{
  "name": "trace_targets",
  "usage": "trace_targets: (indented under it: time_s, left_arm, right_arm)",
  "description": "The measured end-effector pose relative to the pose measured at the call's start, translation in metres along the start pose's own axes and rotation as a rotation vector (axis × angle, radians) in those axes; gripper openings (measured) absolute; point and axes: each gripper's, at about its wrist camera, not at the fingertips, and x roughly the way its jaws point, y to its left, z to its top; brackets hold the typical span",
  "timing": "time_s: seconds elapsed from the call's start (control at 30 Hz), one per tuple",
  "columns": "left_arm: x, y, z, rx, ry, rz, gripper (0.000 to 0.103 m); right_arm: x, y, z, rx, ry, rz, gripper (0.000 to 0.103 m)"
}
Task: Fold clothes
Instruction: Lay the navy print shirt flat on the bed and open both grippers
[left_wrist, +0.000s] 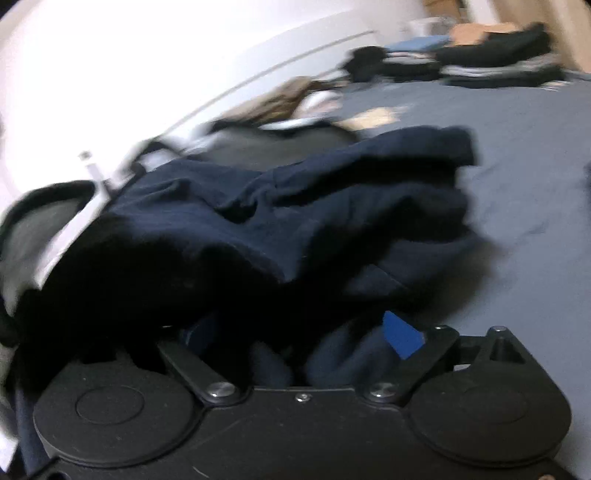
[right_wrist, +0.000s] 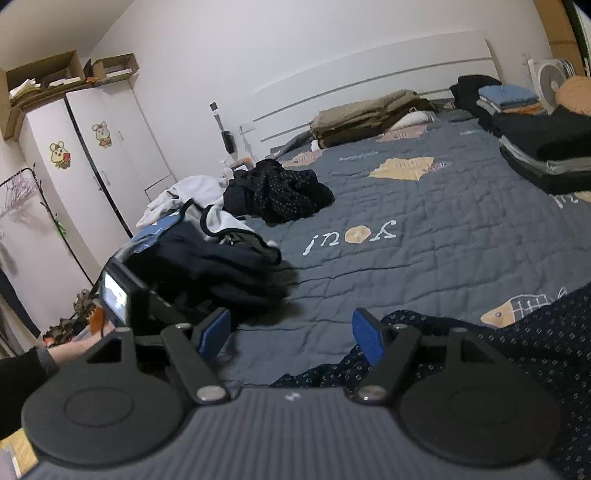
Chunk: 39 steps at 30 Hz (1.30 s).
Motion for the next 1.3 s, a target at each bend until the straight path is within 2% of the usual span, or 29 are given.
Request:
trace_targets:
  time_s: [0.13, 0.2, 0.23, 0.4, 0.47, 0.57, 0.67, 0.77, 0.9, 1.03, 1.13, 1.23, 1.3]
  left_arm:
    - [0.010, 0.081, -0.003, -0.099, 0.026, 0.096, 0.086]
    - [0.013, 0.124, -0.005, -0.160, 0.038, 0.153, 0.094]
    - [0.013, 0.146, -0.006, -0.203, 0.040, 0.203, 0.103]
    - [-0.014, 0.222, -0.018, -0.323, 0.044, 0.389, 0.103]
    - [-0.038, 0.232, -0.020, -0.370, 0.023, 0.415, 0.097]
    - [-0.083, 0.213, -0.013, -0.374, -0.058, 0.329, 0.099]
    - [-0.124, 0.155, 0.005, -0.301, -0.139, 0.175, 0.103]
    - [-0.144, 0.086, 0.019, -0.313, -0.174, -0.053, 0.103]
    - [-0.143, -0.003, 0.039, -0.373, -0.153, -0.373, 0.103]
    - [-0.114, -0.081, 0.048, -0.367, -0.050, -0.543, 0.103]
    - [-0.088, -0.125, 0.050, -0.353, 0.066, -0.603, 0.103]
    - [-0.056, -0.149, 0.047, -0.364, 0.187, -0.649, 0.103]
    - [-0.042, -0.160, 0.041, -0.372, 0.251, -0.647, 0.103]
  right_arm:
    - [0.002, 0.002, 0.000, -0.006, 0.005, 0.000, 0.072]
    - [0.000, 0.002, 0.001, -0.008, 0.002, -0.001, 0.072]
    - [0.000, 0.002, 0.002, -0.009, 0.000, -0.002, 0.072]
    - [-0.007, -0.003, 0.006, 0.009, -0.018, -0.007, 0.072]
    - [-0.011, -0.008, 0.007, 0.025, -0.030, -0.010, 0.072]
    - [-0.020, -0.015, 0.007, 0.036, -0.049, -0.012, 0.072]
    - [-0.032, -0.024, 0.004, 0.054, -0.064, -0.026, 0.072]
    - [-0.044, -0.036, 0.002, 0.080, -0.075, -0.046, 0.072]
    - [-0.063, -0.058, -0.003, 0.097, -0.065, -0.112, 0.073]
    - [-0.079, -0.093, -0.008, 0.142, -0.031, -0.219, 0.076]
    - [-0.084, -0.123, -0.014, 0.223, 0.027, -0.275, 0.077]
    - [-0.085, -0.149, -0.023, 0.297, 0.079, -0.304, 0.077]
    - [-0.086, -0.164, -0.028, 0.345, 0.103, -0.341, 0.077]
